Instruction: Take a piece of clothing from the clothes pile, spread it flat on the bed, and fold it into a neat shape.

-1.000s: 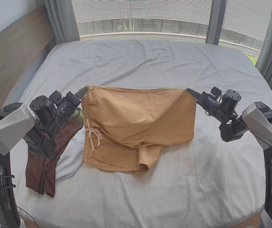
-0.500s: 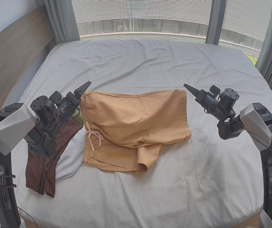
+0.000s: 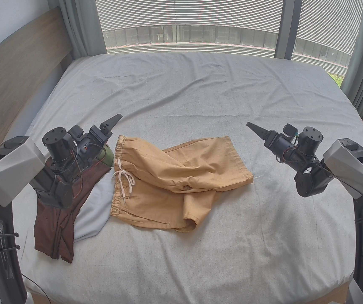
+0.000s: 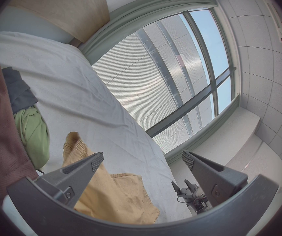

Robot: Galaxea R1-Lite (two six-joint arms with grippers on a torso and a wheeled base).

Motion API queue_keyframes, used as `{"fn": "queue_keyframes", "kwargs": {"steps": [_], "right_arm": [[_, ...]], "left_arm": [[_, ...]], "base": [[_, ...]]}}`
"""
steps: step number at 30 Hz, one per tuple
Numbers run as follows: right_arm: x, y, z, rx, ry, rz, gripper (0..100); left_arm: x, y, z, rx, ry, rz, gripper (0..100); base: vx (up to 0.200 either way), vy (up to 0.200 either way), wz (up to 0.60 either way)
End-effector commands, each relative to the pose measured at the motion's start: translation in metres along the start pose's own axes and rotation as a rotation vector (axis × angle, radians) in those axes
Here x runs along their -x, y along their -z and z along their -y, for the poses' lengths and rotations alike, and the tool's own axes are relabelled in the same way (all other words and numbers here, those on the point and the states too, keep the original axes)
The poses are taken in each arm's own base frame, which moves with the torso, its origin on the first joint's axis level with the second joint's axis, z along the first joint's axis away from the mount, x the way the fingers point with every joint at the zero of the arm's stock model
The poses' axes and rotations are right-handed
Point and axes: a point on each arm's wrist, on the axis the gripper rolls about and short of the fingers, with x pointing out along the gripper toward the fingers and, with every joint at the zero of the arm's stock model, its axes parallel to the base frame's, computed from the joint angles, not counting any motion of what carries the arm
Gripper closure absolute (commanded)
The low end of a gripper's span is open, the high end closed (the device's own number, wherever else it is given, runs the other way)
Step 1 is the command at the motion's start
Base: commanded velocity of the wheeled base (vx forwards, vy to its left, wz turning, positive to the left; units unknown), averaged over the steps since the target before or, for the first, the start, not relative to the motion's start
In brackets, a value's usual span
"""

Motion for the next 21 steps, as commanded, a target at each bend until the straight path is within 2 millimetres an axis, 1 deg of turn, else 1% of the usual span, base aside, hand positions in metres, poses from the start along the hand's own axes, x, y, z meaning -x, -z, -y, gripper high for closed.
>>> {"fn": "queue_keyframes", "kwargs": {"steps": [1, 2, 3, 4, 5, 7, 10, 11, 12, 13, 16, 17, 21], "right_arm": [[0.031, 0.014, -0.040, 0.011, -0.011, -0.056, 0], [0.035, 0.019, -0.043, 0.010, -0.011, -0.069, 0], [0.035, 0.019, -0.043, 0.010, -0.011, -0.069, 0], [0.040, 0.027, -0.046, 0.009, -0.010, -0.084, 0], [0.048, 0.039, -0.050, 0.006, -0.010, -0.110, 0], [0.055, 0.052, -0.054, -0.003, -0.003, -0.148, 0], [0.061, 0.062, -0.056, 0.002, 0.010, -0.183, 0], [0.064, 0.069, -0.057, 0.008, 0.014, -0.204, 0], [0.064, 0.069, -0.057, 0.008, 0.014, -0.204, 0], [0.066, 0.075, -0.056, 0.008, 0.025, -0.223, 0], [0.068, 0.078, -0.057, 0.008, 0.037, -0.231, 0], [0.071, 0.084, -0.059, 0.001, 0.046, -0.249, 0], [0.075, 0.092, -0.060, -0.010, 0.054, -0.279, 0]], "left_arm": [[0.020, -0.018, 0.012, 0.004, -0.053, 0.002, 0], [0.024, -0.018, 0.015, 0.005, -0.055, -0.001, 0], [0.024, -0.018, 0.015, 0.005, -0.055, -0.001, 0], [0.029, -0.018, 0.020, 0.006, -0.058, -0.006, 0], [0.040, -0.017, 0.027, 0.004, -0.063, -0.022, 0], [0.052, -0.014, 0.035, -0.002, -0.067, -0.041, 0], [0.067, -0.008, 0.041, -0.011, -0.063, -0.072, 0], [0.078, -0.004, 0.043, -0.019, -0.053, -0.093, 0], [0.078, -0.004, 0.043, -0.019, -0.053, -0.093, 0], [0.090, 0.000, 0.047, -0.031, -0.036, -0.114, 0], [0.109, 0.007, 0.048, -0.049, -0.033, -0.139, 0], [0.114, 0.010, 0.047, -0.051, -0.043, -0.149, 0], [0.124, 0.017, 0.044, -0.089, -0.066, -0.184, 0]], "base": [[0.000, 0.000, 0.00], [0.000, 0.000, 0.00], [0.000, 0.000, 0.00], [0.000, 0.000, 0.00], [0.000, 0.000, 0.00], [0.000, 0.000, 0.00], [0.000, 0.000, 0.00], [0.000, 0.000, 0.00], [0.000, 0.000, 0.00], [0.000, 0.000, 0.00], [0.000, 0.000, 0.00], [0.000, 0.000, 0.00], [0.000, 0.000, 0.00]]}}
